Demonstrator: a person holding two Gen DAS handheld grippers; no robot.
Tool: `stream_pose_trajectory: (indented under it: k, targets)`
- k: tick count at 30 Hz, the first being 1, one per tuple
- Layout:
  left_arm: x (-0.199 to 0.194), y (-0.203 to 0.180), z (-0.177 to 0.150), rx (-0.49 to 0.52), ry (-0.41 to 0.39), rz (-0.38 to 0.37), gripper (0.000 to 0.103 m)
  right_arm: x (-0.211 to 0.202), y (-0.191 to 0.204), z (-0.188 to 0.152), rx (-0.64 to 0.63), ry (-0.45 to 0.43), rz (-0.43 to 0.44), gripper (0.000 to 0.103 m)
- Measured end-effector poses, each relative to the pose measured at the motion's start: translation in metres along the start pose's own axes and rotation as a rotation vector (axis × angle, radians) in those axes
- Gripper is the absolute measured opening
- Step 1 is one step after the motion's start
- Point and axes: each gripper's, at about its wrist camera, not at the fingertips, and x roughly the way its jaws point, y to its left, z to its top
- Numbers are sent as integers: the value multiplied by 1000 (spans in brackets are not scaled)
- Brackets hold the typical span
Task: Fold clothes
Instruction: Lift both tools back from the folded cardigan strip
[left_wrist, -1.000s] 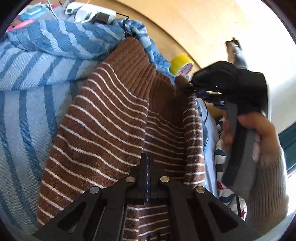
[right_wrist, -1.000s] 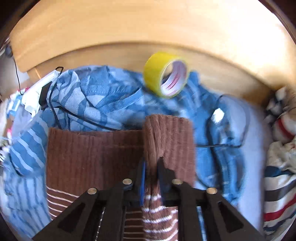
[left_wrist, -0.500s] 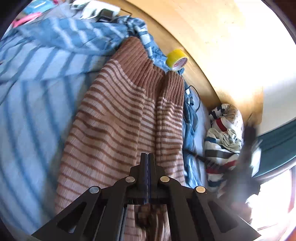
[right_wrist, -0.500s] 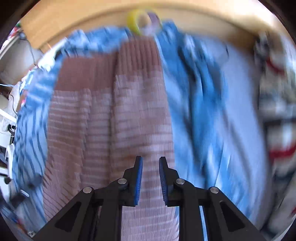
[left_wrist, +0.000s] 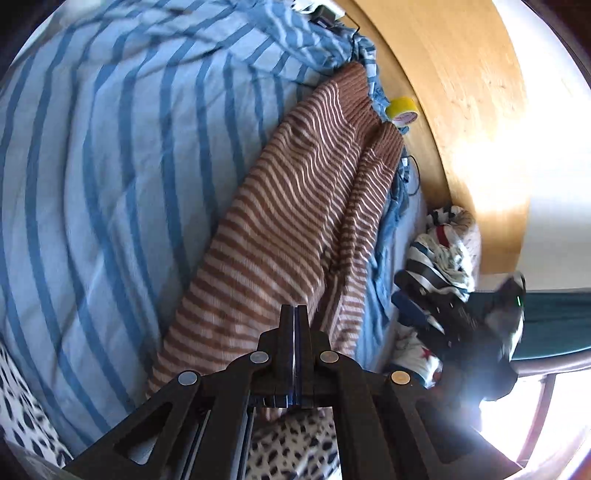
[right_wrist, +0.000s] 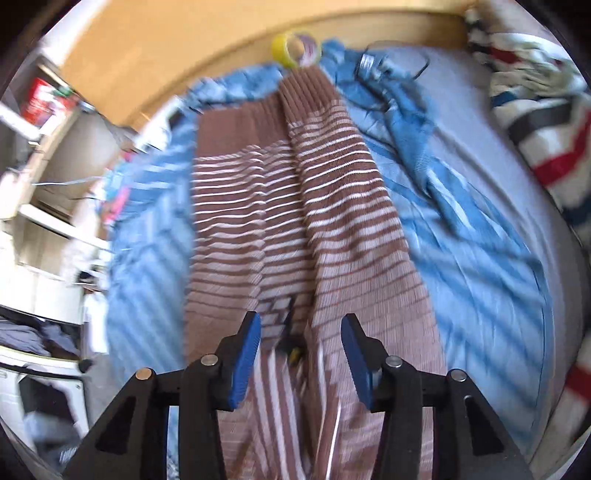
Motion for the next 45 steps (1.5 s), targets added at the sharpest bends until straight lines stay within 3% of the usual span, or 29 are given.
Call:
stream_pose_trajectory:
  k: [3, 8, 10, 11, 12, 15, 18, 26, 33, 37, 41, 45]
  targets:
    - [-16, -1, -22, 18, -4, 3, 0, -43, -6, -43, 43, -94, 7, 51]
    - [-56, -25, -54, 106, -64, -10, 1, -74, 0, -97, 67, -142, 43, 51]
    - [-68, -34, -64, 138, -93, -20, 19, -82, 7, -115, 51, -167, 50, 52]
    - [-73, -37, -69, 154, -104, -23, 41, -89, 9, -123, 42, -180, 54, 52]
    - [-78, -42, -74, 177, -113, -28, 49, -98, 9, -133, 38, -192, 58, 52]
    - [-86, -56, -88, 253, -132, -18, 49, -120, 10, -153, 13, -225, 65, 52]
    - [-90, -64, -98, 283, -142, -13, 49, -138, 12, -166, -23, -261, 16, 52]
    - [-94, -67, -118, 299, -132, -47, 49, -169, -8, -185, 5, -343, 9, 57]
    - [-108, -66, -119, 282, -171, -61, 49, -180, -25, -187, 26, -385, 53, 61]
    - [-110, -62, -116, 274, -197, -39, 49, -185, -29, -194, -27, -421, 73, 70]
    - [-105, -60, -114, 278, -208, -19, 49, -193, -28, -208, -82, -497, -21, 90]
    - [-94, -58, -113, 265, -189, 1, 49, -193, -30, -206, -90, -485, -87, 90]
